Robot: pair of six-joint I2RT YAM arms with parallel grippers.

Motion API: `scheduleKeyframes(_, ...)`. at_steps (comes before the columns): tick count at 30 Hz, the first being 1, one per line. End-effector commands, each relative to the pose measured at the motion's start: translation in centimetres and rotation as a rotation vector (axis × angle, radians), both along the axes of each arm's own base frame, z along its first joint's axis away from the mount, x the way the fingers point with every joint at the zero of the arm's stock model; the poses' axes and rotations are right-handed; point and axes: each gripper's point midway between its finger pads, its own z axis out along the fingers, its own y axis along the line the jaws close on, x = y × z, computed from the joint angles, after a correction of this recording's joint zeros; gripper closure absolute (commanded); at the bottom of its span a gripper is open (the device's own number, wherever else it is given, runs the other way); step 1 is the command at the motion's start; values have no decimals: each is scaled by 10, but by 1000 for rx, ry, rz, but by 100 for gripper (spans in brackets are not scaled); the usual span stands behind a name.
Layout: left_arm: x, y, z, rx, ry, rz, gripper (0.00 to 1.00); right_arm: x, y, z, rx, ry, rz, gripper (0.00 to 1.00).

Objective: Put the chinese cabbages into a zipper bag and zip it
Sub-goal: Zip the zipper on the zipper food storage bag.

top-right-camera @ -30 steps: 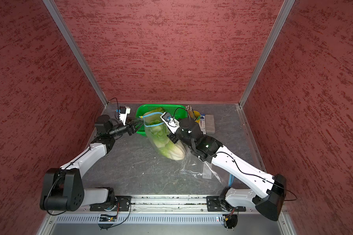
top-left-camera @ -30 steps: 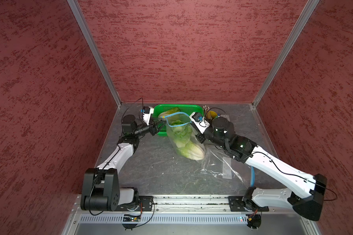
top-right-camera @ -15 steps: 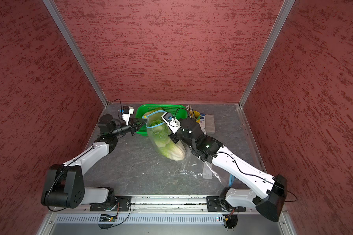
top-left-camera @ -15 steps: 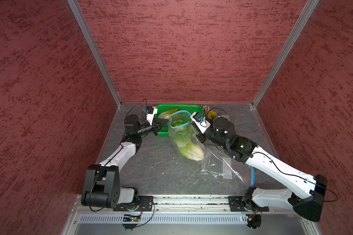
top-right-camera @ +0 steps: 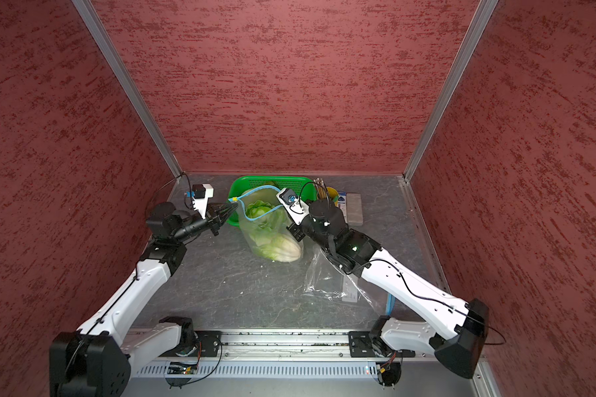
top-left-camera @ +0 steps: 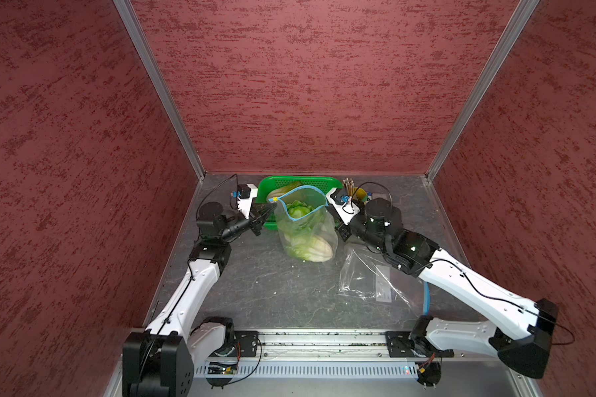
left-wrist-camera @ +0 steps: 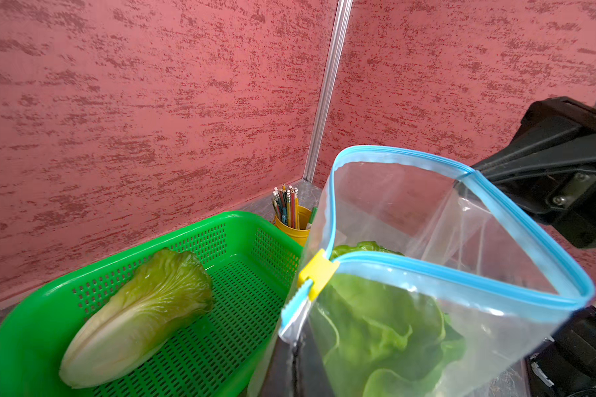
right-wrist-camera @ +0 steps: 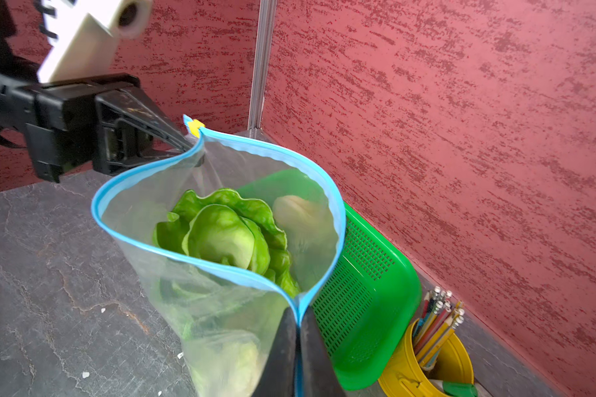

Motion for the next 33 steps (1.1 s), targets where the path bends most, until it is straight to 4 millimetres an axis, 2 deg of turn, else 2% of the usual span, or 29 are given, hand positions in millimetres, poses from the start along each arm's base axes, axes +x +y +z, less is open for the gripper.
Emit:
scheduleKeyframes(1, -4, 9, -6, 55, 9, 65, 100, 6, -9, 1, 27, 0, -52, 91)
scheduleKeyframes(3, -8, 8, -6, 68, 24, 63, 100, 4, -7, -3, 37, 23, -39, 88)
scheduleKeyframes(6, -14, 4, -1, 100, 36, 62, 100, -4, -4, -2, 61, 50, -2, 77)
scheduleKeyframes(12, -21, -11, 8, 155, -7, 39, 100, -23, 5, 29, 113, 51, 115, 60)
scheduleKeyframes(17, -23, -14, 18, 169, -18, 46, 100, -38, 21, 61, 142, 66, 239, 55)
scheduleKeyframes(22, -31, -21, 31, 168, -61, 23, 100, -28, 47, 72, 133, 118, 296, 53)
scheduleKeyframes(26, -34, -24, 33, 176, -73, 12, 100, -18, 69, 78, 123, 126, 356, 53)
scheduleKeyframes(28, -35, -25, 33, 186, -68, 6, 100, -9, 81, 71, 102, 148, 398, 53)
scheduleKeyframes(33, -37, -26, 35, 200, -75, -8, 100, -1, 97, 61, 24, 174, 476, 53)
